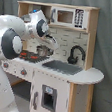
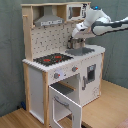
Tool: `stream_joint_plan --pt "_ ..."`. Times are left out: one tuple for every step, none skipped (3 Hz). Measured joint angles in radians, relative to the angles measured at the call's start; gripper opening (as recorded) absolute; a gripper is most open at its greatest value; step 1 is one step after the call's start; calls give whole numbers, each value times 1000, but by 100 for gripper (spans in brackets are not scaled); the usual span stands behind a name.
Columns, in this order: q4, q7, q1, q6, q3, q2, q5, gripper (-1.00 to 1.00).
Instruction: Play with the kitchen
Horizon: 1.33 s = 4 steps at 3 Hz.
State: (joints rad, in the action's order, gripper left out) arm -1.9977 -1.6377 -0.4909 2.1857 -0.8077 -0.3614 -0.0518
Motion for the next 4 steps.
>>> stream_joint_plan --pt "0 81 -4 51 -64 24 -7 -100" --pt "6 154 -17 101 -128 50 -21 -100" --pt "30 216 -31 133 -180 87 -50 -100" --pt "58 279 -48 156 -231 136 -96 -100"
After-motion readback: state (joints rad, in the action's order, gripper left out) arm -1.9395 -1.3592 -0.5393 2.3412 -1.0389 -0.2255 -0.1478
